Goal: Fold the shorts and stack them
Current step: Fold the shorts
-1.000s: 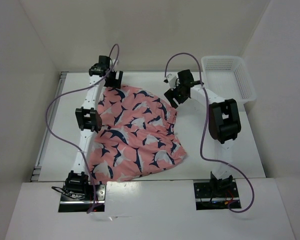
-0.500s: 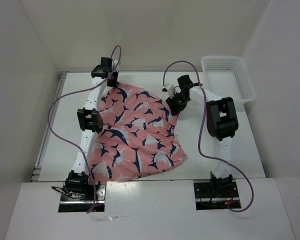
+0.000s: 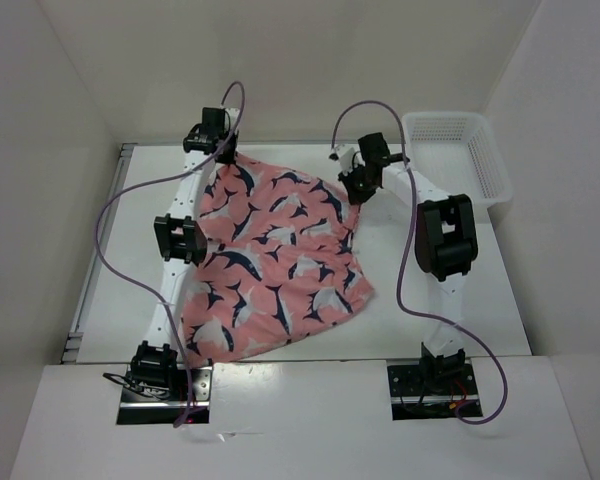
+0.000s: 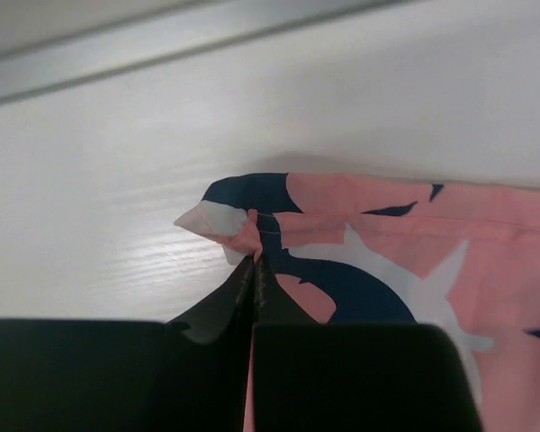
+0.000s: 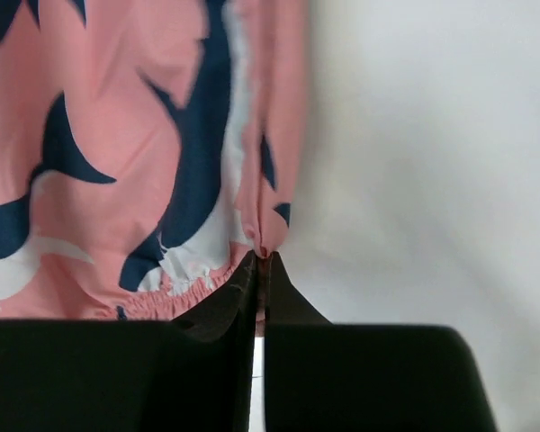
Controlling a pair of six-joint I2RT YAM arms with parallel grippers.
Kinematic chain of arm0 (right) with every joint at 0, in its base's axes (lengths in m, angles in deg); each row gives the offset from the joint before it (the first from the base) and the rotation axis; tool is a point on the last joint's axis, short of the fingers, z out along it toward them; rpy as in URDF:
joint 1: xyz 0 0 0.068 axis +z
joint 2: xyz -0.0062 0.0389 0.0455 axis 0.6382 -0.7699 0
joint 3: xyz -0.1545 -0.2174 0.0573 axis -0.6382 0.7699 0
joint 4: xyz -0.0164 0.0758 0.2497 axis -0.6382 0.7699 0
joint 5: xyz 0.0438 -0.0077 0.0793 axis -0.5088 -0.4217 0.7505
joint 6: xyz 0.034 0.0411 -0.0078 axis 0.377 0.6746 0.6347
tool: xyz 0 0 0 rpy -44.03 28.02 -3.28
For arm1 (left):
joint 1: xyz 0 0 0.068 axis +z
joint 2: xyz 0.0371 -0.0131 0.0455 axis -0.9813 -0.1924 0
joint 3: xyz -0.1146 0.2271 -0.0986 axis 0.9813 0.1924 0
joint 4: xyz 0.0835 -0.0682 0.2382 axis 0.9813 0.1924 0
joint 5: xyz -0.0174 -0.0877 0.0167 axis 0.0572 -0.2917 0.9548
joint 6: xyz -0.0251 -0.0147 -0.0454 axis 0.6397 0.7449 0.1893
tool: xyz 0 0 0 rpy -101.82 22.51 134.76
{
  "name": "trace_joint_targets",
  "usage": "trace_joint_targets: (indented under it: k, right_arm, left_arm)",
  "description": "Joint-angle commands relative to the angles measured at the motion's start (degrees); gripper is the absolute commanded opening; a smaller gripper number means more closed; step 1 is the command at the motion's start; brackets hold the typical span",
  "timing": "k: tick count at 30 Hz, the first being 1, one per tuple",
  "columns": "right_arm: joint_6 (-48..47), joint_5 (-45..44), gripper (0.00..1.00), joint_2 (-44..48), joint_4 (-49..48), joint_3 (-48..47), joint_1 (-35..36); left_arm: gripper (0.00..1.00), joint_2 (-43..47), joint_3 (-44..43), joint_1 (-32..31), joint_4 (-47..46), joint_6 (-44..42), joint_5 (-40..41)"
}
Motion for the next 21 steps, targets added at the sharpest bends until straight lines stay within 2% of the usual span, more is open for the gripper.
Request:
trace_joint_targets:
  k: [1,5,9,14,17,19,21]
  right_arm:
    - [4.47,-11.19,0.0,1.12,-11.5,-9.15,-1.67]
    - [3.68,-14.47,0.0,4.44,-12.66,-11.37,-1.67]
    - [-0.09,-14.47,0.0,10.86,-12.13,-7.69,-1.67]
    - [-7.29,-15.42,0.0,22.71,-11.6,7.59,0.6]
    - [-9.33,-17.1,0.0,29.56,-12.91,17.77,2.45]
    - [-9.95,-17.8,0.0,32.4,-12.92,20.08,2.46]
    - [-11.52,-18.33,0.0,36.6,-12.39,23.16,2.46]
  left_arm:
    - [0.0,10.27,-1.13,-1.21,-9.63,-0.16,5.05]
    - [0.0,16.05,-1.13,-1.82,-6.22,-0.16,3.57]
    - [0.0,21.08,-1.13,-0.6,-0.86,-0.16,-3.28]
    - [0.0,23.72,-1.13,-0.59,14.67,-0.16,-12.25]
    - [0.0,29.24,3.52,-1.2,16.03,-0.16,-15.59]
    - [0.0,33.8,4.66,-1.73,17.17,-0.16,-16.73]
    - [0.0,39.42,9.48,-2.44,17.17,-0.16,-17.43]
